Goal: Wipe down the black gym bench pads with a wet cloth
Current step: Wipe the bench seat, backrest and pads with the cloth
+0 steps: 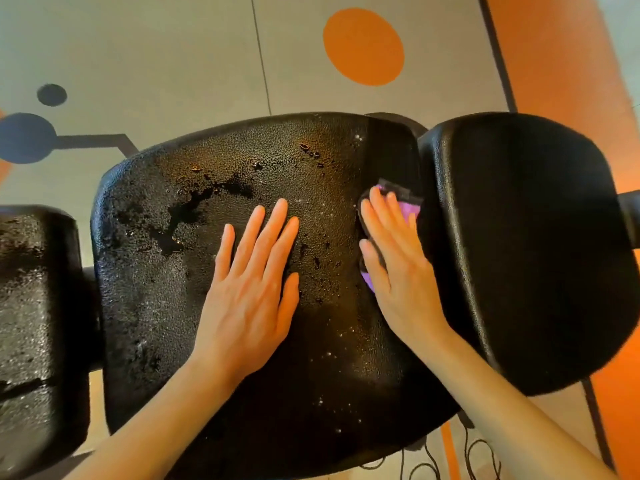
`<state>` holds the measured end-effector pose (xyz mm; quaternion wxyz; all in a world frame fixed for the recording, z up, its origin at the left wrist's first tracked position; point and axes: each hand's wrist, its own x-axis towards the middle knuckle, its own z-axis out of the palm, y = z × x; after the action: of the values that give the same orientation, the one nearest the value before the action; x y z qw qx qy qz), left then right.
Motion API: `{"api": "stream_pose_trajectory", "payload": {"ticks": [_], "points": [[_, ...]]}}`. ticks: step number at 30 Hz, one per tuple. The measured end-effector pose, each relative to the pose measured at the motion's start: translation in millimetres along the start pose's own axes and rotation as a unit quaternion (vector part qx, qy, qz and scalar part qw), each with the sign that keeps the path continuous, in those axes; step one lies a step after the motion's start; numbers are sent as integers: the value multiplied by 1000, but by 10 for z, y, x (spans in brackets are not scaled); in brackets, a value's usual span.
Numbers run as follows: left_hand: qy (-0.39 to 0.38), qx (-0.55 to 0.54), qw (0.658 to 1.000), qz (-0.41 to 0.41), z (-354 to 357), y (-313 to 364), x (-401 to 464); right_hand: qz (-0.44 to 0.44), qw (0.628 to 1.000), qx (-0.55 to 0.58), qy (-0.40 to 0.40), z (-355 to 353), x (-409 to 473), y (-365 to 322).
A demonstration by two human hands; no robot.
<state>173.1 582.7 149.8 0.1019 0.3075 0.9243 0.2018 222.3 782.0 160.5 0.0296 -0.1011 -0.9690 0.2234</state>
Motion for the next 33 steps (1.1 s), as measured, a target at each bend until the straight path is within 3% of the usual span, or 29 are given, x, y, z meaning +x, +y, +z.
{"api": "stream_pose_trajectory", "payload": {"ticks": [2, 7, 12, 18, 23, 26, 29, 33], "points": [[1, -1, 1000, 0, -5, -1, -2, -22, 1000, -9, -11, -22, -13, 24], [-1, 6, 1000, 1, 9, 0, 4, 26, 998, -28, 52, 22, 1251, -84], [2, -4, 1000, 3, -3, -11, 4, -18, 999, -32, -39, -62, 33, -24], [3, 11, 1000, 5, 14, -12, 2, -3, 998, -45, 44, 84, 1267, -229], [13, 1, 1000, 6, 6, -14, 0, -68, 997, -37, -26, 74, 144, -200], [13, 2, 1000, 7, 12, -9, 12, -104, 994, -36, -7, 115, 616, -220], [13, 15, 1000, 2, 27, -17, 5, -67, 995, -58, 48, 188, 1372, -394], [23, 10, 1000, 11, 26, -16, 16, -89, 995, -47, 9, 167, 535, -343]]}}
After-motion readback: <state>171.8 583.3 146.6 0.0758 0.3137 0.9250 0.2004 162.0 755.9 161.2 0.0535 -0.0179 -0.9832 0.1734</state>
